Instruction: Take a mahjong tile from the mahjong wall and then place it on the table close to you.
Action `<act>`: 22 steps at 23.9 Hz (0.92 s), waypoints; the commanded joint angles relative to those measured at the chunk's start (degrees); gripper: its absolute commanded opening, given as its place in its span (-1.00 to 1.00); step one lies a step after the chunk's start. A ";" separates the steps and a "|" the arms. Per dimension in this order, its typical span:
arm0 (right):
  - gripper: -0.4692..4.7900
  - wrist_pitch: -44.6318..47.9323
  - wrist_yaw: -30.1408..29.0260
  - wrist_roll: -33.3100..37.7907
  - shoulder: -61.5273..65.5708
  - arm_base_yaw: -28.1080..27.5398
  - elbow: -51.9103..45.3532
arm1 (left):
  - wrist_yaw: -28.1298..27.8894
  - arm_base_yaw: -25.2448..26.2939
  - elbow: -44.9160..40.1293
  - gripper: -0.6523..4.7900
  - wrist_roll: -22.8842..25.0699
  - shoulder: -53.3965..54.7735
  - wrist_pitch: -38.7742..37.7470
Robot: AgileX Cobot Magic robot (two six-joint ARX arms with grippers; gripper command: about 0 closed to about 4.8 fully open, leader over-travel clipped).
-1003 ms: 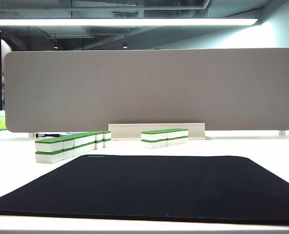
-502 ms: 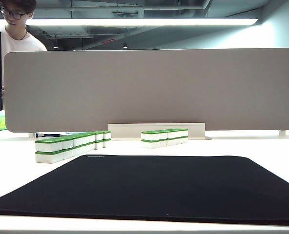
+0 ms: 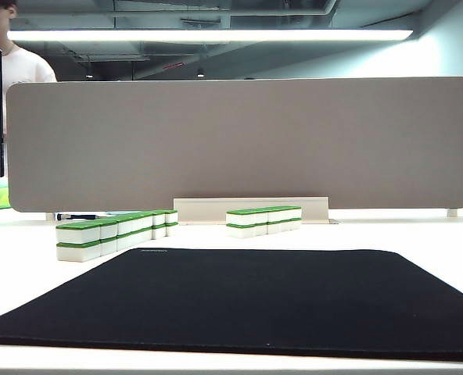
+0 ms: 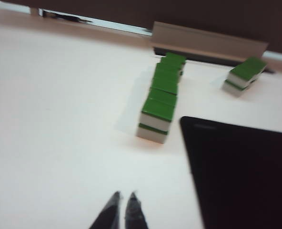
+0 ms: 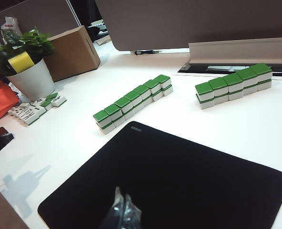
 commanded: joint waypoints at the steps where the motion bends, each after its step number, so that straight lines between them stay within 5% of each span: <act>1: -0.83 0.55 -0.33 0.04 -0.07 -0.07 0.31 | 6.86 -0.11 0.44 -0.68 -8.39 0.02 4.83; 14: -0.83 -1.88 -0.33 0.02 -0.04 -0.07 0.31 | 8.11 -0.11 9.55 -0.69 -9.18 0.50 2.71; 22: -0.83 -1.88 -0.35 0.02 -0.09 -0.04 0.31 | 8.61 -0.11 19.78 -0.69 -6.86 14.86 0.63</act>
